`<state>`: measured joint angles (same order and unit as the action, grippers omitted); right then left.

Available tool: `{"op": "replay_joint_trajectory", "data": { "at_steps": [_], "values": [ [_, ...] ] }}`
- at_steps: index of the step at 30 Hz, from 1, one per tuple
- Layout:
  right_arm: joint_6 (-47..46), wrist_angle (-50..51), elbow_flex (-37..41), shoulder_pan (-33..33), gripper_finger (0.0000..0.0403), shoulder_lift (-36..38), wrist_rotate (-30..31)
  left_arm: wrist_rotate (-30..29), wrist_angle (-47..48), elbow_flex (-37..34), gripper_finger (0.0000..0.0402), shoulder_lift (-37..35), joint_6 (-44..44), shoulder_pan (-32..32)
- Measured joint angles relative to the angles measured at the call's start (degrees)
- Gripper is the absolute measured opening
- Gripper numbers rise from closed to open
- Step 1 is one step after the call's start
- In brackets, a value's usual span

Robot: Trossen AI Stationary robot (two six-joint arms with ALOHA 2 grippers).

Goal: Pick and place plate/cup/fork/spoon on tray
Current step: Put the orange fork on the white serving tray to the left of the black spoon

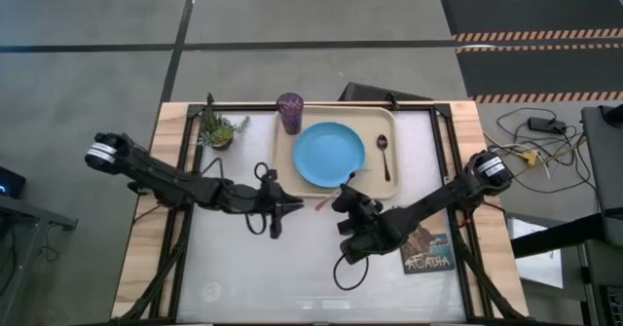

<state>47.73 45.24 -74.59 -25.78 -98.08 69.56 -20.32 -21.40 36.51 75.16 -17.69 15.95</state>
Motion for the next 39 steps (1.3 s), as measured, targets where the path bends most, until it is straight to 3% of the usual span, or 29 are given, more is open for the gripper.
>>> {"op": "replay_joint_trajectory", "data": {
  "at_steps": [8, 13, 25, 39],
  "values": [
    [8.48, -3.83, 0.00, 0.31, 0.0009, 0.00, 0.00, 0.04, -8.55, 0.00, 0.0140, 5.95, 0.00, -0.76],
    [13.41, -6.12, 0.00, 0.31, 0.0009, -0.02, -0.02, -0.79, -13.82, 0.00, 0.0178, 8.90, -0.01, -2.21],
    [21.23, -9.98, 0.00, 0.87, 0.0009, -0.02, -0.13, 3.82, -21.70, 2.37, 0.0183, 16.67, -0.04, -3.63],
    [26.57, -12.16, 0.00, 1.42, 0.0009, -0.02, -0.55, 1.75, -21.72, 2.95, 0.0182, 18.83, -2.97, -4.72]
  ]
}}
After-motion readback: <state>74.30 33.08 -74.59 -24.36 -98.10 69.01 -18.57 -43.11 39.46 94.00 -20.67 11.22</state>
